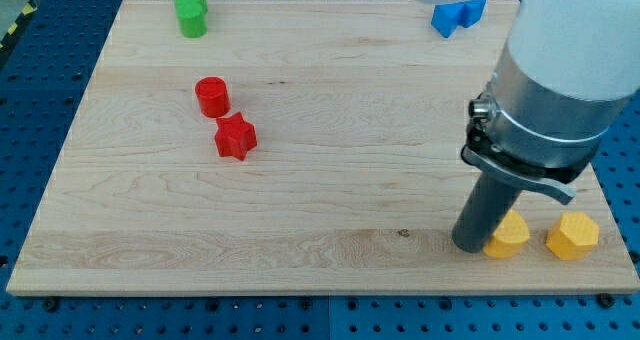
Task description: Move the red circle to the top center
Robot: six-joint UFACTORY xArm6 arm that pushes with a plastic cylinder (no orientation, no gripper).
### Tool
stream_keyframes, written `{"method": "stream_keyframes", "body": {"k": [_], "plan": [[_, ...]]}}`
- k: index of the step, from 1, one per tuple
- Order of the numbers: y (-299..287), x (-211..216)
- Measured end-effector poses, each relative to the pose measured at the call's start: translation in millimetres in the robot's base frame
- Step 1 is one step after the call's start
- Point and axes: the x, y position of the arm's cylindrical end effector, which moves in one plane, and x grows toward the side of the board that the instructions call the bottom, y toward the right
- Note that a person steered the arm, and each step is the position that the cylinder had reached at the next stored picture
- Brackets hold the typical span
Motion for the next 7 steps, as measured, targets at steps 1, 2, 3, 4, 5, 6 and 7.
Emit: {"method": "stream_keyframes", "body": {"k": [1,2,3,4,5,6,7], "plan": [[12,0],[8,0],[-31,-16],[-44,-52],[-66,-110],[-83,-134],[-88,-133]]}}
